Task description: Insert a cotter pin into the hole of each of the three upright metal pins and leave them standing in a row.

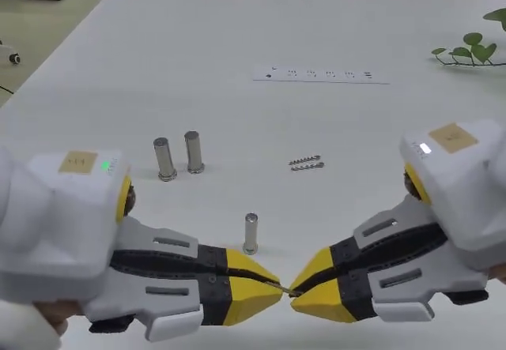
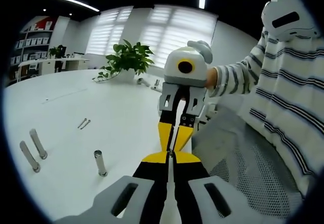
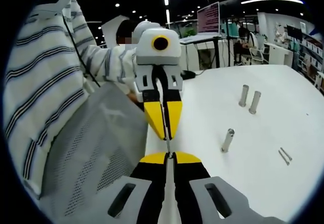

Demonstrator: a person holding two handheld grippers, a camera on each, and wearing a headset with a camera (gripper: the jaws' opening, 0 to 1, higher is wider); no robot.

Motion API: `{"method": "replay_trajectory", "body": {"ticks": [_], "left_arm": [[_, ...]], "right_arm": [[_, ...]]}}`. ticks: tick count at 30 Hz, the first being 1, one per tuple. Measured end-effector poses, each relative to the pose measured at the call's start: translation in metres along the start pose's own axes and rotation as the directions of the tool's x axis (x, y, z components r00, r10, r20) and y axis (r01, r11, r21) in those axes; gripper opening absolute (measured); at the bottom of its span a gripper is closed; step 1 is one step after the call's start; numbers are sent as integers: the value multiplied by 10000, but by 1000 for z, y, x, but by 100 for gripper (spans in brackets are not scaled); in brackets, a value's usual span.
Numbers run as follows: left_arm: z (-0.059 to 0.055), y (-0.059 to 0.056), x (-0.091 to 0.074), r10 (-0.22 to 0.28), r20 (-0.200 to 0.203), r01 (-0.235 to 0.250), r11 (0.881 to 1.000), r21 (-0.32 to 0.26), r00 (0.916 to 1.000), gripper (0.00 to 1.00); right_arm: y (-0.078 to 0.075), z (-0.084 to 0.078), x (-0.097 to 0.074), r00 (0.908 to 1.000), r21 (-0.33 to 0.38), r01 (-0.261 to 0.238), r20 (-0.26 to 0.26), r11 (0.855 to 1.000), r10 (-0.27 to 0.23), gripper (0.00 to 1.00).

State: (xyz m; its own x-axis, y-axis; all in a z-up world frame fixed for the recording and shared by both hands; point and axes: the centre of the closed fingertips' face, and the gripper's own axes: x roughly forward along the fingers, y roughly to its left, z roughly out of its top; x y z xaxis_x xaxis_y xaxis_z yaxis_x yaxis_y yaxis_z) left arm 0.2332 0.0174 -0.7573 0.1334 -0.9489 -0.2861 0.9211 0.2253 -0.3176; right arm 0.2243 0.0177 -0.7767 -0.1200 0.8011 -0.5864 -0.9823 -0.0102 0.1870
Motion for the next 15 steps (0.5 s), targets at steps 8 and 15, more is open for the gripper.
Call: {"method": "replay_trajectory", "body": {"ticks": [8, 15], "left_arm": [[-2, 6, 1, 330, 144, -322, 9982, -499, 9994, 0], [-1, 8, 2, 485, 345, -448, 9939, -1009, 9982, 0]], "right_arm": [[-8, -1, -1, 9984, -487, 517, -219, 9975, -528, 6], [-11, -1, -4, 9965, -866, 742, -319, 9935, -772, 6]]}}
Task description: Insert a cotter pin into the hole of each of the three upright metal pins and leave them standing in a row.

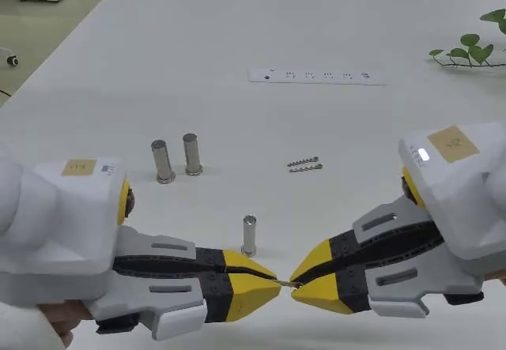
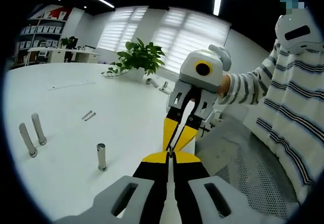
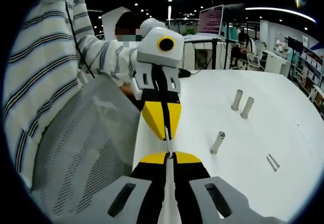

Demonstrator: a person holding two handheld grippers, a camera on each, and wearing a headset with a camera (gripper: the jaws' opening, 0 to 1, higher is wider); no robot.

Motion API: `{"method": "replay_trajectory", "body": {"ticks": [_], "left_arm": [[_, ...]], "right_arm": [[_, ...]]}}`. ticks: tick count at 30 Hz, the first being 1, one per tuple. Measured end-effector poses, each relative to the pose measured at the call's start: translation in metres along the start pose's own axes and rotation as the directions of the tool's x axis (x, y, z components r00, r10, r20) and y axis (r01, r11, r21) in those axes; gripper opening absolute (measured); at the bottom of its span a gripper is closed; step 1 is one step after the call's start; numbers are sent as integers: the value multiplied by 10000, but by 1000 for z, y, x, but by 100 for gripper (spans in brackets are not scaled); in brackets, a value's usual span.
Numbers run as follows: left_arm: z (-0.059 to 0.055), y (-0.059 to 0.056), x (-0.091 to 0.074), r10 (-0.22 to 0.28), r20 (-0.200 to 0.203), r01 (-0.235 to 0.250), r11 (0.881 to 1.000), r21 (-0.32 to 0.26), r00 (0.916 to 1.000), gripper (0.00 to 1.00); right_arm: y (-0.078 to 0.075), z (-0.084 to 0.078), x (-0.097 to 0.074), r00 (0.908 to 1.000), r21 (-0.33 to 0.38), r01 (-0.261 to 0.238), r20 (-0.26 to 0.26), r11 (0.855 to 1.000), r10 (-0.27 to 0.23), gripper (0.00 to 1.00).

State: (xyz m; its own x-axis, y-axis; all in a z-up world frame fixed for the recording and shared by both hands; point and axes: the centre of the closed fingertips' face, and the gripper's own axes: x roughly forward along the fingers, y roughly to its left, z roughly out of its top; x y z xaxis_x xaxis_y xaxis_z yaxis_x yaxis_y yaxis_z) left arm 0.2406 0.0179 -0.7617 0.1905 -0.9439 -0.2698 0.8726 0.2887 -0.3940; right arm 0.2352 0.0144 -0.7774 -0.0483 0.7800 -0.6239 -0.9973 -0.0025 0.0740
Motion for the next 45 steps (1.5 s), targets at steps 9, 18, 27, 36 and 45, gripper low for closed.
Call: {"method": "replay_trajectory", "body": {"ticks": [9, 18, 27, 36, 45], "left_arm": [[1, -1, 0, -31, 136, 34, 9998, -220, 9999, 0], [3, -15, -1, -475, 41, 468, 9933, 1055, 9989, 0], [7, -17, -6, -636, 53, 624, 9902, 1248, 9980, 0], [11, -26, -9, -1087, 6, 1071, 9798, 1688, 9941, 0], [14, -30, -13, -1274, -79, 1260, 9671, 2209, 9918, 0]], "right_arm": [[-1, 1, -2, 10000, -163, 49, -59, 9999, -50, 6], [10, 1, -3, 9968, 698, -783, 221, 9945, 770, 6], [15, 10, -5, 9871, 1864, -1397, 1038, 9725, 1219, 6], [23, 16, -10, 9677, 2813, -2278, 1713, 9322, 1848, 6], [28, 24, -15, 9483, 3049, -2806, 2346, 9101, 2138, 5]]}}
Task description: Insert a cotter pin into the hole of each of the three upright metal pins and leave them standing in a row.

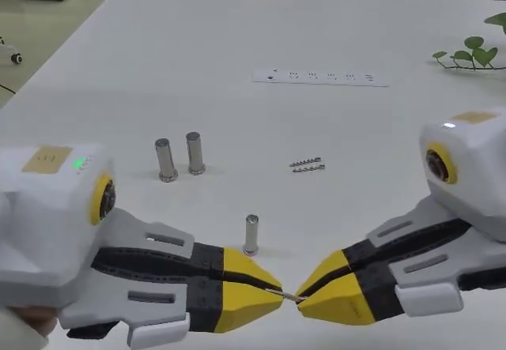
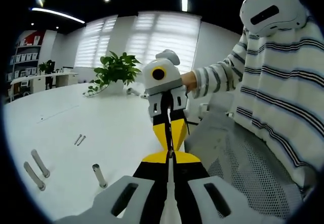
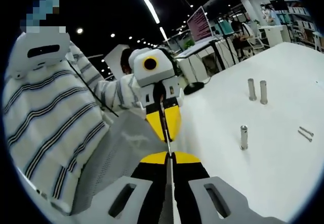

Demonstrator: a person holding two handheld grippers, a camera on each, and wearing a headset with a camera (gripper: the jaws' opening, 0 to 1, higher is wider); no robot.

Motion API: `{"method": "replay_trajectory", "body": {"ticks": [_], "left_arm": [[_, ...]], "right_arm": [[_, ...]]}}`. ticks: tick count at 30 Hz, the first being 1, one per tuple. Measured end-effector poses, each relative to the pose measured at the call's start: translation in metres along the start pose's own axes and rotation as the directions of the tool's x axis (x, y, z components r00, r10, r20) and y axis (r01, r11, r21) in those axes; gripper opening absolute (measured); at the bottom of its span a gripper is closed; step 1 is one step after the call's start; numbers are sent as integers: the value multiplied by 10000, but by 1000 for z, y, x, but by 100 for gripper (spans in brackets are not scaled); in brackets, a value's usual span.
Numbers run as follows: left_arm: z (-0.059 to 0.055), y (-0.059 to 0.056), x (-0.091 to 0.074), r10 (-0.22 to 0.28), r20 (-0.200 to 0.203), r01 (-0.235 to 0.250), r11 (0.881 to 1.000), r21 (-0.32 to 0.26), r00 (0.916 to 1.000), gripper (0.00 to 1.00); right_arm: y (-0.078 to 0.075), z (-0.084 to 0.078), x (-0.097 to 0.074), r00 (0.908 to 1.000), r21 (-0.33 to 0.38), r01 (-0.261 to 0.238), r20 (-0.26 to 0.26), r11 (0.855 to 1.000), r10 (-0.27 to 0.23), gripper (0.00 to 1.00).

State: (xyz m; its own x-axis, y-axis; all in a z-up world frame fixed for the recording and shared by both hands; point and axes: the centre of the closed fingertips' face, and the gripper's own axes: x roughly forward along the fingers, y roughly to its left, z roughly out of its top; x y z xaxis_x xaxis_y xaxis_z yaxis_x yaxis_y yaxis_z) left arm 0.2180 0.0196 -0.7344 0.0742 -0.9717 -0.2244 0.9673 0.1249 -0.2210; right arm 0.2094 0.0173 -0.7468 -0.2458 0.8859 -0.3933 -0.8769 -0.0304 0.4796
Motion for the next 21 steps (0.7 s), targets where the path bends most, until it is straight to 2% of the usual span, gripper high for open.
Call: {"method": "replay_trajectory", "body": {"ticks": [2, 5, 12, 19, 21], "left_arm": [[1, 0, -1, 10, 46, -10, 10000, -5, 10000, 0], [-1, 3, -1, 93, -15, -93, 9999, -88, 10000, 0], [-5, 10, 0, 355, -163, -358, 9991, -229, 9992, 0], [-8, 17, 1, 674, -192, -676, 9977, -99, 9975, 1], [-9, 19, 1, 767, -186, -769, 9970, -86, 9969, 1]], "right_arm": [[2, 2, 0, 10000, -245, 12, 37, 9997, -11, 5], [-1, 2, 1, 9996, -789, 276, -94, 9965, -284, 4], [-8, 2, 2, 9963, -1418, 809, -167, 9866, -841, 4], [-15, 0, 2, 9850, -2465, 1350, -716, 9597, -1569, 4], [-18, -2, 2, 9819, -2517, 1414, -878, 9574, -1681, 4]]}}
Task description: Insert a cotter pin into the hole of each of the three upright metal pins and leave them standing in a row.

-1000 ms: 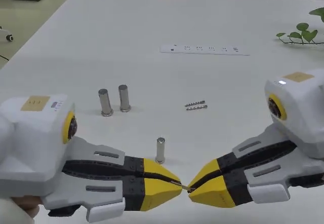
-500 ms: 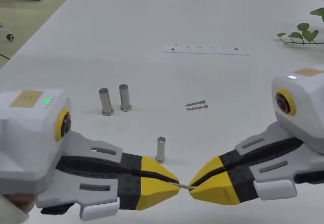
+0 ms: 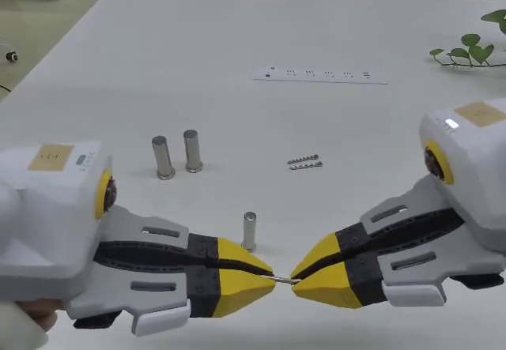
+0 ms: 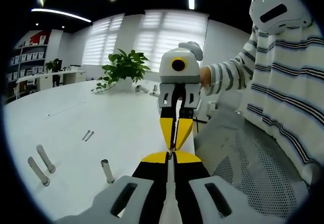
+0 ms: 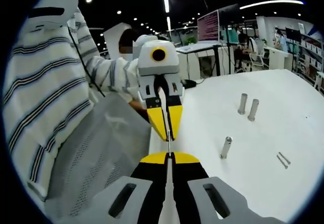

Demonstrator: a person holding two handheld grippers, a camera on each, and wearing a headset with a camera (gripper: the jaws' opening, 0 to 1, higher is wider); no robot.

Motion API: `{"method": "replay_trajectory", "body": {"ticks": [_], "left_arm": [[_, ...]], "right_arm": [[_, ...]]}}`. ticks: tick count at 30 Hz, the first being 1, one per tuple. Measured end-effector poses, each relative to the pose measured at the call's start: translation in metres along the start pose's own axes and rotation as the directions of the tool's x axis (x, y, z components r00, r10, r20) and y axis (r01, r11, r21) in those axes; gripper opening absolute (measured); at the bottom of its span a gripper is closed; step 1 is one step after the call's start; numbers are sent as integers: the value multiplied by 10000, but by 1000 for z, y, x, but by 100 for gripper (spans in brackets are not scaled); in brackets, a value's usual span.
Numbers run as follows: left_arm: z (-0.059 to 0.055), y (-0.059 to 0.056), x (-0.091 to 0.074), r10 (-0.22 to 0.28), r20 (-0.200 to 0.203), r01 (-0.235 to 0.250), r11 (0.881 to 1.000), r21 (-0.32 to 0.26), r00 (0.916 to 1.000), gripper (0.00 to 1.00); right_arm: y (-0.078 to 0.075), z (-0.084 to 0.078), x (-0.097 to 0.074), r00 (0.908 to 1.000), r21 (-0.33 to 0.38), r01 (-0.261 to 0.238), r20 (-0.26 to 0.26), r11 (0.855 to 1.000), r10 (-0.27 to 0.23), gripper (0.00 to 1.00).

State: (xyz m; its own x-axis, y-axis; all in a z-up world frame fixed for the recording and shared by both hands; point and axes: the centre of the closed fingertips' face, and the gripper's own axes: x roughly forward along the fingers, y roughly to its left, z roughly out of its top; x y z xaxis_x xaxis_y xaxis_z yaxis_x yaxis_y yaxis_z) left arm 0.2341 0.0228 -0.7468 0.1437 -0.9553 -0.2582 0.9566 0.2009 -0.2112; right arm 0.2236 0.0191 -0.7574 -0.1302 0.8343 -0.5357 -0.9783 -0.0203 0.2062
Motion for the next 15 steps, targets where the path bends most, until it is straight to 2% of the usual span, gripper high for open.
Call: {"method": "replay_trajectory", "body": {"ticks": [4, 9, 11, 12, 15], "left_arm": [[1, 6, -2, 272, 82, -272, 9996, -14, 9996, 2], [-1, 22, -8, 888, 167, -885, 9960, -153, 9959, 12], [-2, 31, -11, 1302, 244, -1296, 9913, -243, 9912, 15], [-2, 36, -13, 1481, 336, -1469, 9885, -373, 9884, 15], [-5, 49, -15, 2042, 272, -2034, 9787, -285, 9786, 18]], "right_arm": [[-6, -6, 1, 9993, -62, 190, -331, 9998, -192, 4], [-17, -12, 0, 9974, 127, 510, -510, 9986, -503, 4], [-26, -18, -1, 9931, 278, 823, -855, 9962, -797, 4], [-31, -21, -3, 9907, 727, 1019, -976, 9921, -946, 4], [-44, -24, -5, 9871, 1135, 1376, -982, 9840, -1267, 4]]}}
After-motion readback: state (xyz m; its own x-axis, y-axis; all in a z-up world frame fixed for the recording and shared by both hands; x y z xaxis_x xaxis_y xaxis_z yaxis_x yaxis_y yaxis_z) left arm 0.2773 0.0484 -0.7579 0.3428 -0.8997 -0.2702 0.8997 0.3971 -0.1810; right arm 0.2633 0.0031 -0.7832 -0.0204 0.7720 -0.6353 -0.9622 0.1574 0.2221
